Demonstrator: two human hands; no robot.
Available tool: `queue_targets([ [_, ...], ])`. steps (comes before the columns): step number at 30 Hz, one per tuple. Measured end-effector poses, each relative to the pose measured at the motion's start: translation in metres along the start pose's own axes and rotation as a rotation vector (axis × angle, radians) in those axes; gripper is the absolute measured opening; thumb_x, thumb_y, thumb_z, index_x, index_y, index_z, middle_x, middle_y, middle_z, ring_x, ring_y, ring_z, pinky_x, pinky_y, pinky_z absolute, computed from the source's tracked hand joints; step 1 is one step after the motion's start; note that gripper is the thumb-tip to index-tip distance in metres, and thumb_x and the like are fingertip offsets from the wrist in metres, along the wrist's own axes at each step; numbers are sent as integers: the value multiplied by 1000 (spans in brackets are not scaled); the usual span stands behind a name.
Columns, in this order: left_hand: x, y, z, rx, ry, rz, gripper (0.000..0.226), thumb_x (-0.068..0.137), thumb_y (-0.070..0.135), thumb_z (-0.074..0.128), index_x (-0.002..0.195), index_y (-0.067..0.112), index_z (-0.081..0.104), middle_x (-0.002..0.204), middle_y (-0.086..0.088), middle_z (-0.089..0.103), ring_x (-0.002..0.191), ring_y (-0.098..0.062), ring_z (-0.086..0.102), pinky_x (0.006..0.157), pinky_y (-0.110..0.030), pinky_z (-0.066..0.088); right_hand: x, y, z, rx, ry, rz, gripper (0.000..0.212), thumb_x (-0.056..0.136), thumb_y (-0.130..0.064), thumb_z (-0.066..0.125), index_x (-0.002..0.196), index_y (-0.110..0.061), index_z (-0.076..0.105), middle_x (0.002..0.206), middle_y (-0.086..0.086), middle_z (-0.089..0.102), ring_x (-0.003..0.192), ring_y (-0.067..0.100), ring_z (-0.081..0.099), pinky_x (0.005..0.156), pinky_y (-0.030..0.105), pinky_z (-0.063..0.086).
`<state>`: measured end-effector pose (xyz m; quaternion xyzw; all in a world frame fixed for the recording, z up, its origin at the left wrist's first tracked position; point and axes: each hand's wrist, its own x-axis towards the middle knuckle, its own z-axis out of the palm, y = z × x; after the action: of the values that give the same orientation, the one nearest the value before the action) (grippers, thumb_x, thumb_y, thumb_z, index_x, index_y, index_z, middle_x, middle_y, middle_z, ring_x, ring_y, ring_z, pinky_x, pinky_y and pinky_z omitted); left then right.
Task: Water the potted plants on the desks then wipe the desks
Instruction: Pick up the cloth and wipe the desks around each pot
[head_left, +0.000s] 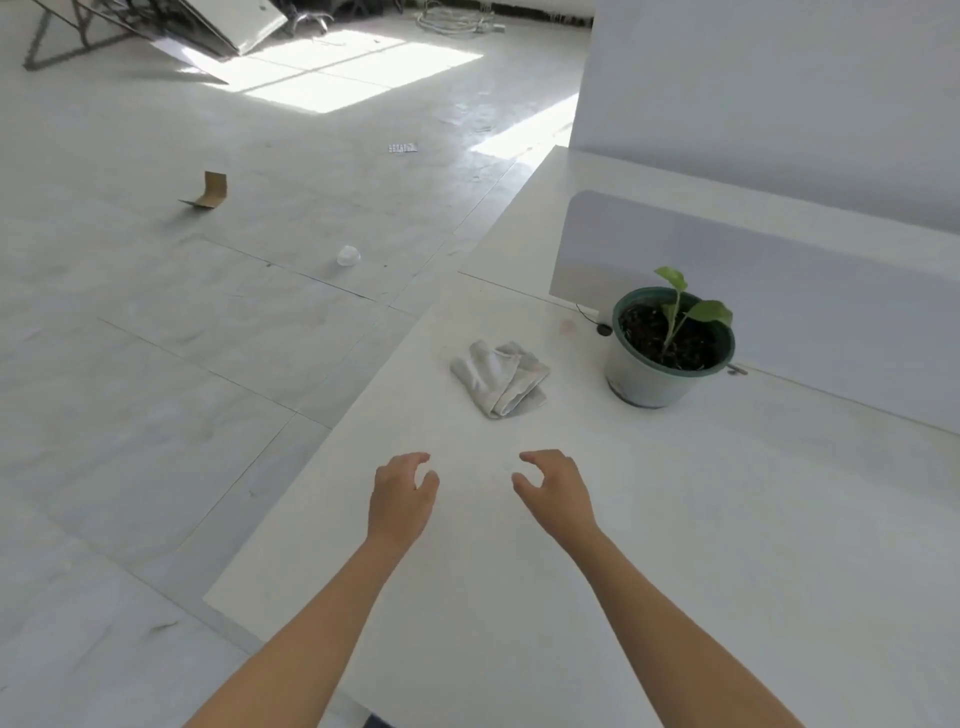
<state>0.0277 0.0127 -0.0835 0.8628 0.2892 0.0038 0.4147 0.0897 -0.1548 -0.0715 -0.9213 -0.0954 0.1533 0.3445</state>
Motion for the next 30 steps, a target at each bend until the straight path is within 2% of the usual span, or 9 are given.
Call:
queue_targets([
  [6, 72, -2, 11, 600, -140, 223, 54, 95, 26, 36, 145, 14, 23, 157, -6, 15, 145, -24, 10, 113, -38, 18, 59, -17, 15, -261, 64, -24, 52, 91, -33, 46, 140, -20, 35, 150, 6, 30, 139, 23, 22, 107, 36, 27],
  [8, 85, -4, 13, 634, -142, 272, 52, 90, 24, 39, 139, 7, 37, 151, -14, 31, 140, -31, 28, 109, -43, 29, 81, -23, 19, -336, 37, -16, 55, 92, -37, 43, 142, -24, 28, 154, 8, 20, 143, 25, 13, 110, 39, 22],
  [11, 97, -18, 20, 685, -222, 303, 51, 73, 29, 38, 109, 5, 65, 118, -18, 65, 106, -34, 65, 82, -46, 53, 112, -30, 25, -439, -6, -35, 57, 92, -42, 39, 144, -27, 21, 157, 11, 8, 144, 28, 5, 112, 41, 17],
  [14, 96, -25, 21, 706, -220, 337, 50, 75, 33, 37, 111, 9, 63, 118, -15, 66, 105, -31, 65, 94, -41, 39, 140, -34, 35, -437, -28, -50, 57, 92, -43, 38, 144, -27, 21, 156, 13, 9, 142, 30, 10, 110, 45, 19],
  [17, 97, -27, 22, 673, -155, 373, 49, 75, 33, 37, 117, 11, 50, 121, -15, 65, 109, -31, 63, 94, -37, 28, 157, -28, 45, -471, -64, -7, 54, 92, -47, 32, 143, -31, 21, 155, 13, 8, 142, 32, 7, 110, 48, 15],
  [20, 97, -26, 24, 651, -144, 363, 49, 75, 33, 37, 118, 12, 45, 122, -15, 64, 111, -31, 62, 94, -38, 28, 158, -21, 48, -499, -39, -30, 58, 86, -48, 18, 135, -25, 38, 150, 15, 27, 139, 35, 21, 104, 50, 26],
  [23, 97, -27, 26, 665, -131, 361, 49, 76, 32, 37, 119, 10, 48, 124, -16, 62, 114, -32, 59, 95, -40, 28, 146, -10, 53, -465, 90, -155, 33, 86, -25, 38, 112, -16, 57, 123, 8, 61, 115, 30, 54, 81, 44, 51],
  [27, 98, -28, 29, 679, -106, 363, 49, 77, 31, 36, 119, 9, 48, 125, -18, 61, 114, -32, 59, 95, -41, 28, 110, 11, 58, -519, 234, -425, 30, 82, -10, 47, 110, -12, 56, 109, 5, 69, 102, 24, 61, 70, 32, 55],
  [30, 98, -26, 28, 686, -118, 353, 51, 77, 31, 36, 119, 8, 53, 126, -18, 61, 114, -34, 59, 95, -42, 28, 96, 20, 33, -550, 305, -531, 35, 78, -14, 45, 112, -17, 53, 89, 6, 72, 67, 24, 67, 49, 24, 49],
])
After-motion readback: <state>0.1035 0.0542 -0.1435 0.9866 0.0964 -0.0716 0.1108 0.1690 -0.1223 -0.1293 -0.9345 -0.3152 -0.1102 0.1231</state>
